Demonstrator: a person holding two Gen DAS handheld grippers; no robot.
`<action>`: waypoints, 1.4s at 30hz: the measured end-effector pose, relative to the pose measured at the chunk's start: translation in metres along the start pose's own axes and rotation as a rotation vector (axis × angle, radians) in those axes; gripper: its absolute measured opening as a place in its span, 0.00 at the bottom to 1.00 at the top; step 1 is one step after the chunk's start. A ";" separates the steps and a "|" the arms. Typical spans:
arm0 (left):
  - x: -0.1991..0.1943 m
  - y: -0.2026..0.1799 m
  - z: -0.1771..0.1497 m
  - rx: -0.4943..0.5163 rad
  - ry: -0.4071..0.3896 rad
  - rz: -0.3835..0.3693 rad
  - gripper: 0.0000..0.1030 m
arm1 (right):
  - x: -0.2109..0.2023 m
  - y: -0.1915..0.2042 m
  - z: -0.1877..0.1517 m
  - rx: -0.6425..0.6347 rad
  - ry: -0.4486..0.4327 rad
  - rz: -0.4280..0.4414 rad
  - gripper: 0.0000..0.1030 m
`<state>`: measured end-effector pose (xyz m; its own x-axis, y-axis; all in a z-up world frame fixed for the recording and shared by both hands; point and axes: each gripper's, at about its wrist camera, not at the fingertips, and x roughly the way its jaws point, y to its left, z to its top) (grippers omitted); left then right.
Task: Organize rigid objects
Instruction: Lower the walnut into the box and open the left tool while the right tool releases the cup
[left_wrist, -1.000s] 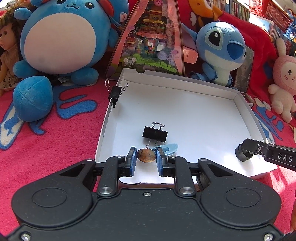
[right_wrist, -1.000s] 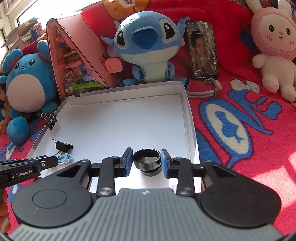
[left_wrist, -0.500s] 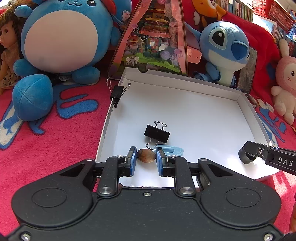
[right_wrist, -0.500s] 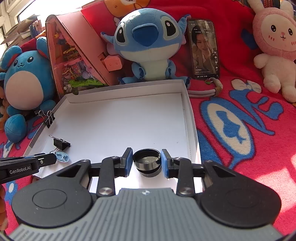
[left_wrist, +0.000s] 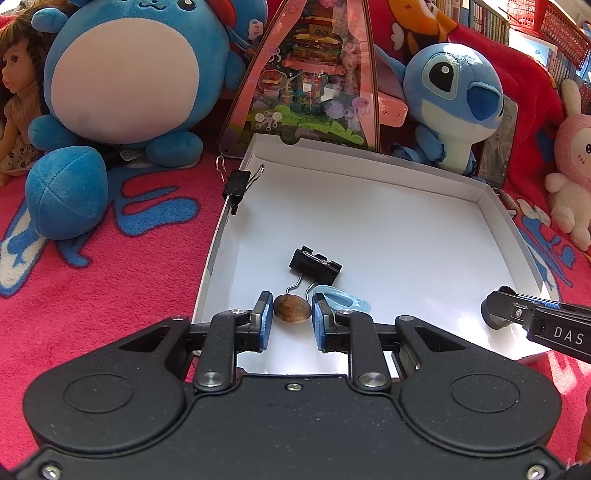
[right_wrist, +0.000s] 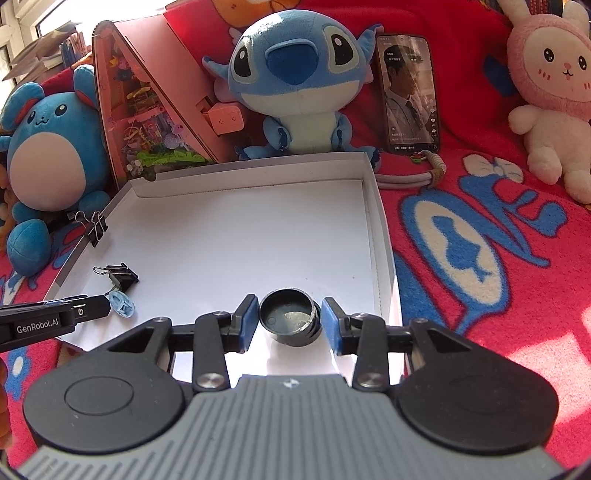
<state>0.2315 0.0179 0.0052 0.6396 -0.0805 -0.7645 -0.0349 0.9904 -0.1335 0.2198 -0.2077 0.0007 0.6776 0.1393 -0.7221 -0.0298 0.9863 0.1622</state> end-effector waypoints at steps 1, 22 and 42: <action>0.000 0.000 0.000 0.000 0.000 0.000 0.21 | 0.001 0.001 0.000 -0.003 0.001 -0.003 0.54; 0.002 -0.002 0.000 0.013 -0.010 0.010 0.21 | 0.009 0.007 0.000 -0.051 0.058 -0.051 0.36; 0.004 -0.010 -0.005 0.049 -0.032 0.008 0.44 | 0.010 0.014 -0.001 -0.108 0.060 -0.085 0.40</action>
<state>0.2312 0.0072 0.0002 0.6635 -0.0698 -0.7449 -0.0028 0.9954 -0.0957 0.2254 -0.1926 -0.0056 0.6357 0.0568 -0.7699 -0.0552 0.9981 0.0280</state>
